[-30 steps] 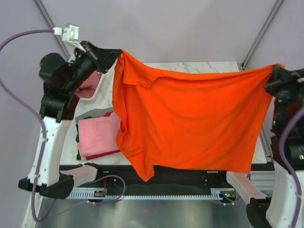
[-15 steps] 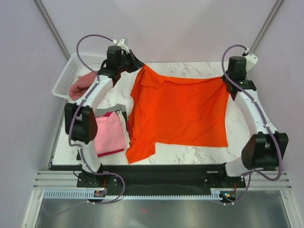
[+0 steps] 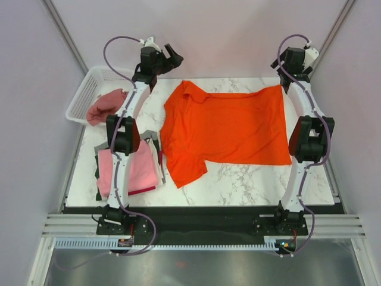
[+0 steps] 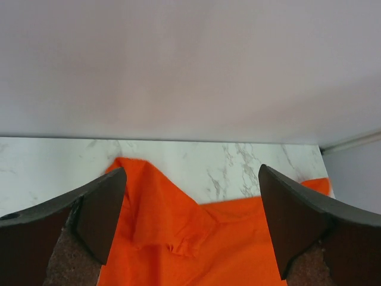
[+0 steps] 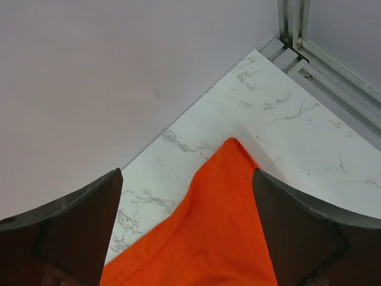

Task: Fold and stack the t-shirts
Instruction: Flatten the tshirt out

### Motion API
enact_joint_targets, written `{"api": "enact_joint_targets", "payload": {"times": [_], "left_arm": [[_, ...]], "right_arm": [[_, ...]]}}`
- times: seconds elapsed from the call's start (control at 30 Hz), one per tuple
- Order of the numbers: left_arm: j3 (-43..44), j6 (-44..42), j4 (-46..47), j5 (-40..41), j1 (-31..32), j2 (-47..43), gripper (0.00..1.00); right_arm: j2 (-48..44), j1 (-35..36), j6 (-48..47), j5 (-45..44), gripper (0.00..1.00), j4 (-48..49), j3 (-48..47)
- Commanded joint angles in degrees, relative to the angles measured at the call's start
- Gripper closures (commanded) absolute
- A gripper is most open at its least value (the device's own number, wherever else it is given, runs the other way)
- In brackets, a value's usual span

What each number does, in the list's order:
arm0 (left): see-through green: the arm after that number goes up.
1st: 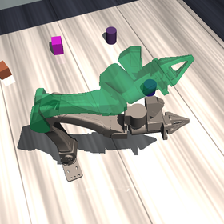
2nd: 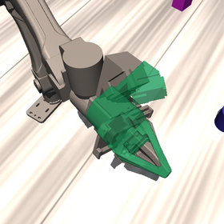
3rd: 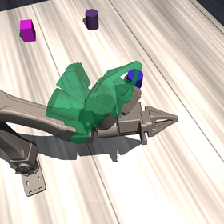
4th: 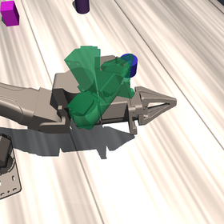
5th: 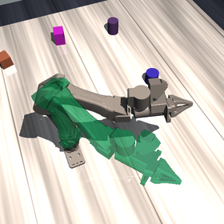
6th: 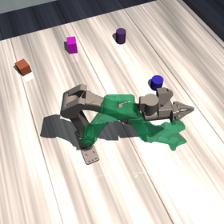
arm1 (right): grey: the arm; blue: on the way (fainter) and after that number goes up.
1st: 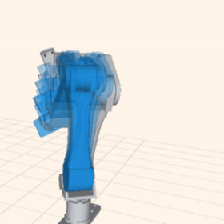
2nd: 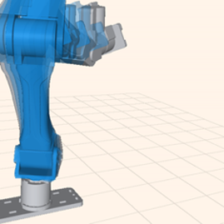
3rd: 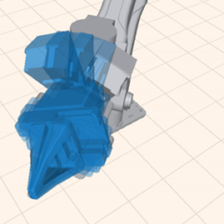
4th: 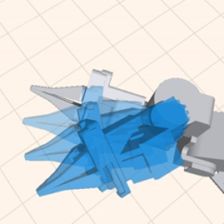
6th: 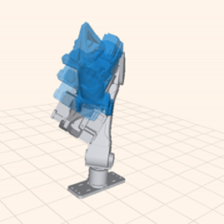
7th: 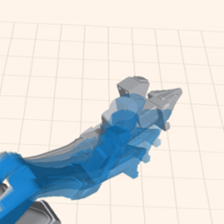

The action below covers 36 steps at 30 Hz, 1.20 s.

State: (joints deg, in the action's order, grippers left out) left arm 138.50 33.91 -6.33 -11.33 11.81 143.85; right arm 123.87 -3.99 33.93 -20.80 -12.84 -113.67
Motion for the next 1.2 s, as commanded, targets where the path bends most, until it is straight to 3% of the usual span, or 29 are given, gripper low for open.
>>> {"api": "enact_joint_targets", "payload": {"times": [0.0,0.17,0.37,0.5,0.57,0.63,0.83,0.93,1.17], "left_arm": [[-4.06,-0.51,-0.09,5.52,-0.92,-10.03,0.00],[-20.51,0.02,-8.67,11.16,-0.48,-24.65,0.00],[-38.08,-5.51,-16.08,25.29,3.91,-42.82,0.00],[-49.97,-12.10,-17.23,40.13,10.84,-55.15,0.00],[-56.28,-15.80,-17.23,51.20,16.99,-59.37,0.00],[-60.43,-15.37,-17.40,54.57,20.69,-65.43,0.00],[-77.39,-1.25,-17.75,36.69,20.88,-84.21,0.00],[-82.59,-0.69,-16.35,27.02,21.06,-91.27,0.00],[-85.85,0.02,-24.08,23.11,21.23,-95.33,0.00]], "right_arm": [[-3.71,-0.05,1.39,0.67,0.03,-2.89,-0.19],[-18.28,-0.05,2.54,0.49,0.02,-2.54,17.57],[-33.31,-0.32,3.95,1.81,0.02,-3.68,37.97],[-42.47,-0.41,3.95,2.78,0.02,-4.47,49.40],[-47.99,-0.32,5.43,1.46,0.02,-4.82,53.09],[-51.61,-0.40,5.97,1.28,0.02,-4.83,58.19],[-61.99,-0.32,5.88,1.37,0.02,-7.53,66.11],[-65.51,-0.40,5.44,1.90,0.02,-9.91,68.31],[-72.80,-0.32,5.53,2.69,0.04,-11.86,74.11]]}}
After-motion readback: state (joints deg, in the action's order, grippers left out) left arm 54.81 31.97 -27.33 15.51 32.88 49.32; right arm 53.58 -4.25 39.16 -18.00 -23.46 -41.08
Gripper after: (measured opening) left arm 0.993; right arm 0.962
